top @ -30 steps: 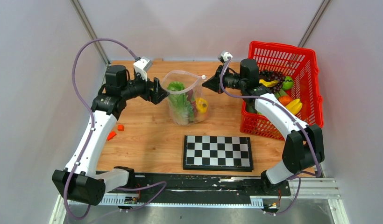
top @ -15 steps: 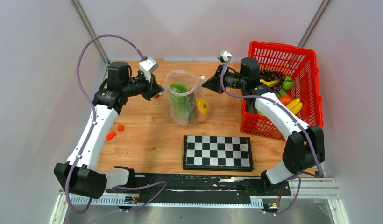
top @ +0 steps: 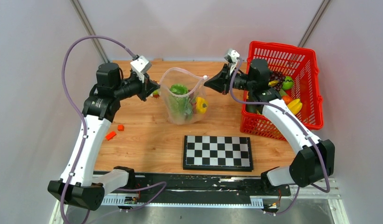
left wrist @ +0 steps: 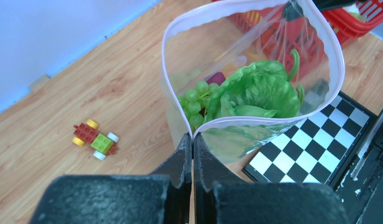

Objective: Place the food in the zip-top bag and seal the zipper
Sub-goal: Zip the zipper food storage bag at the center of the board.

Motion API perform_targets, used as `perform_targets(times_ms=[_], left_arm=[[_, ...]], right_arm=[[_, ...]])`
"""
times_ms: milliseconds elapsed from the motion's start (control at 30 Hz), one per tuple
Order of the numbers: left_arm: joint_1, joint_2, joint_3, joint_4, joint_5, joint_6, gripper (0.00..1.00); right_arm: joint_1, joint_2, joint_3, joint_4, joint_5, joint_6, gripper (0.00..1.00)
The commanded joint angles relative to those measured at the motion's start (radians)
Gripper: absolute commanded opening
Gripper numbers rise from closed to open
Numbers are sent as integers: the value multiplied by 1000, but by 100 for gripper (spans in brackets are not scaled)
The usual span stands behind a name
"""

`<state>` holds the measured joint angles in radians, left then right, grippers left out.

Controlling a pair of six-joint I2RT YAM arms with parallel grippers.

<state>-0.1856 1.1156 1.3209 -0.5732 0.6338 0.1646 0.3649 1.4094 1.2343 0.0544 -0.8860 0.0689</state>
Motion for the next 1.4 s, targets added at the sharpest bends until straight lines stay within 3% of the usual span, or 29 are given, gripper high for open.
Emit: perform_targets(times_ms=[0,133,300,467,700,967,1200,1367], left_arm=[[5,-22,139,-53,-39,-41,0],[5,-28,172,-94,-153,-91,0],[4,-49,102,-85,-178,-129,0],[5,-69,24,-22,-182,-158,0],[6,-83,-33,9,-358,-184,0],[6,-84,-85,67,-279,-187,0],[6,-70,-76,98,-177,-187,0],[6,-69,-75,94,-159,-180,0]], right_arm=[[-4,-69,-7,47,12,2,0],[-11,-31,47,-106,138,13,0],[-14,-29,-49,67,0,80,0],[-14,-6,-61,84,-32,59,0],[-77,64,-74,57,77,131,0],[-86,57,-121,221,-21,177,0],[-80,64,-84,255,-156,151,14],[-60,65,-68,209,-181,82,34]])
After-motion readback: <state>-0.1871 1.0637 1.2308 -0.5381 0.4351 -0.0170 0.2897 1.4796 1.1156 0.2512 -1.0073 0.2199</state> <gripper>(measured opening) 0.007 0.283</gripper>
